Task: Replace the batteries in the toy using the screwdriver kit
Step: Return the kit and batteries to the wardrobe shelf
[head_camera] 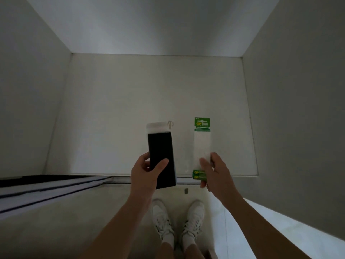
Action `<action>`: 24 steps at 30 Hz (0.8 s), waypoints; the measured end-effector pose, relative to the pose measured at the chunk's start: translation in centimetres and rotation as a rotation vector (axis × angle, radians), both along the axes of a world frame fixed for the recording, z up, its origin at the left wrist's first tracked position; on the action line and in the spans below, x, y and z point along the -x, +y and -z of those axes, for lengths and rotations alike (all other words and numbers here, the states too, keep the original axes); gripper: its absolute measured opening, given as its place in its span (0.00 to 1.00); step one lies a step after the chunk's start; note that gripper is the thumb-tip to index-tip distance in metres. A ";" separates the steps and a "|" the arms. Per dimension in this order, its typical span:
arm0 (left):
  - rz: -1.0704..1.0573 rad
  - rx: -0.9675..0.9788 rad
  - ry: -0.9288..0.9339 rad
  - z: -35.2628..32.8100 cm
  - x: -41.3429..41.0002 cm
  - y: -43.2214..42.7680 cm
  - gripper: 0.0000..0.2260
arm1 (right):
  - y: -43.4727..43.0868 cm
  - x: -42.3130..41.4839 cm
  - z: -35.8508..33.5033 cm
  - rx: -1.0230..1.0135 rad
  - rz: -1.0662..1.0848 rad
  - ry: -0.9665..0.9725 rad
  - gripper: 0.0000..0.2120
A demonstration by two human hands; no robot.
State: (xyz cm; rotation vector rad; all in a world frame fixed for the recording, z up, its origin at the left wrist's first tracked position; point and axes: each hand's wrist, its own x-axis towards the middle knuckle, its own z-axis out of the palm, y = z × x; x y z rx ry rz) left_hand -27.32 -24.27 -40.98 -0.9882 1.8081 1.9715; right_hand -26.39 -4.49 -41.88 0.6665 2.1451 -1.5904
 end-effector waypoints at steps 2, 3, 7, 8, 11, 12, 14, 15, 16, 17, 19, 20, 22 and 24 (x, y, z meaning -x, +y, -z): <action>0.014 0.018 -0.003 2.7 0.9 0.5 0.20 | 0.1 1.1 2.6 -0.013 -0.004 0.000 0.12; 0.011 0.029 0.001 3.9 1.3 0.7 0.21 | 0.0 1.6 3.7 -0.018 0.001 0.008 0.11; 0.025 0.107 0.013 7.1 2.8 1.5 0.22 | -0.2 2.8 6.9 -0.042 0.001 0.017 0.06; 0.030 0.122 0.016 7.5 3.2 1.8 0.21 | -0.2 3.1 7.3 -0.061 -0.014 0.013 0.05; 0.031 0.146 0.023 8.6 4.0 2.4 0.20 | -0.3 4.0 8.0 -0.101 -0.023 0.012 0.06; 0.023 0.145 0.022 8.7 4.3 2.6 0.20 | -0.4 4.2 8.2 -0.111 -0.016 0.018 0.06; 0.009 0.142 0.027 9.0 4.7 2.6 0.18 | -0.6 4.5 8.3 -0.158 -0.023 0.041 0.07; 0.008 0.149 0.033 9.2 4.8 2.6 0.17 | -0.7 4.6 8.5 -0.183 -0.030 0.051 0.07; 0.005 0.162 0.039 9.2 5.0 2.6 0.16 | -0.8 4.7 8.7 -0.207 -0.037 0.059 0.08; 0.007 0.177 0.045 9.3 5.2 2.5 0.16 | -0.9 4.8 8.9 -0.234 -0.044 0.067 0.08; 0.013 0.211 0.061 9.7 5.5 2.4 0.13 | -1.2 5.2 9.2 -0.300 -0.068 0.087 0.08; 0.017 0.227 0.068 10.0 5.6 2.4 0.11 | -1.4 5.4 9.3 -0.339 -0.084 0.100 0.08; 0.034 0.276 0.078 10.2 6.0 2.7 0.18 | -1.5 5.9 9.4 -0.446 -0.126 0.117 0.09; 0.029 0.303 0.071 10.3 6.0 2.9 0.26 | -1.6 6.2 9.3 -0.547 -0.162 0.123 0.10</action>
